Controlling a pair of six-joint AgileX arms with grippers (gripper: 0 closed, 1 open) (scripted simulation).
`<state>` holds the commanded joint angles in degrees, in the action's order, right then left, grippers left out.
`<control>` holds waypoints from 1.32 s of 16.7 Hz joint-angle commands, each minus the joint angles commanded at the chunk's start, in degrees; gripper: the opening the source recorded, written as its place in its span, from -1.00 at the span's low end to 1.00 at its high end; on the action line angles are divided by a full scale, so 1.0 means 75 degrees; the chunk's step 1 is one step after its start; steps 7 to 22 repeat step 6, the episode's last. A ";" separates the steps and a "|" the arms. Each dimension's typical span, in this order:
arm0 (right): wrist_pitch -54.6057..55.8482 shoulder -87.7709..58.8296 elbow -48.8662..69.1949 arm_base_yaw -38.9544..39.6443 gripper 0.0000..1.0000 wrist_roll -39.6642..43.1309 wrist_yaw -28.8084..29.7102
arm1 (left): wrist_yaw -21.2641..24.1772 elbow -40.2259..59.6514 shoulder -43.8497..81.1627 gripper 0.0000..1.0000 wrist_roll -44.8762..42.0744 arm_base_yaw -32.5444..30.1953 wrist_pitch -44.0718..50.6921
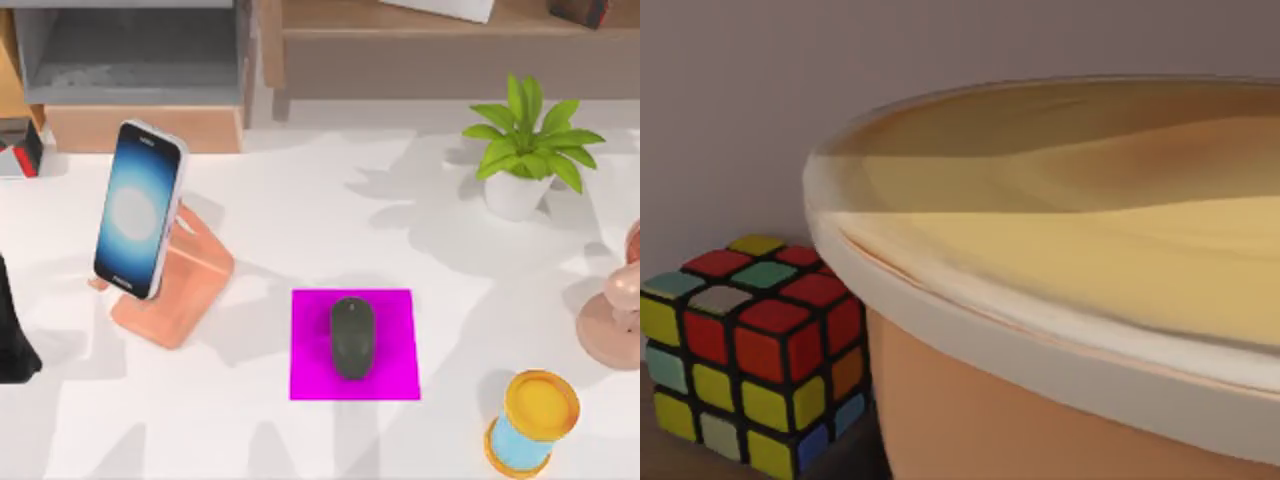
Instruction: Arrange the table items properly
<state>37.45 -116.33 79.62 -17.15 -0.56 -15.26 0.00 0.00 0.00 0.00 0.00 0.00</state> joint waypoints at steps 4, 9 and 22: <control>0.0000 0.0000 0.0000 0.0000 1.00 0.0000 0.0000 | 0.0000 0.0000 0.0000 1.00 0.0000 0.0000 0.0000; 0.0000 0.0000 0.0000 0.0000 1.00 0.0000 0.0000 | 0.0000 0.0000 0.0000 1.00 0.0000 0.0000 0.0000; 0.0000 0.0000 0.0000 0.0000 1.00 0.0000 0.0000 | 0.0000 0.0000 0.0000 1.00 0.0000 0.0000 0.0000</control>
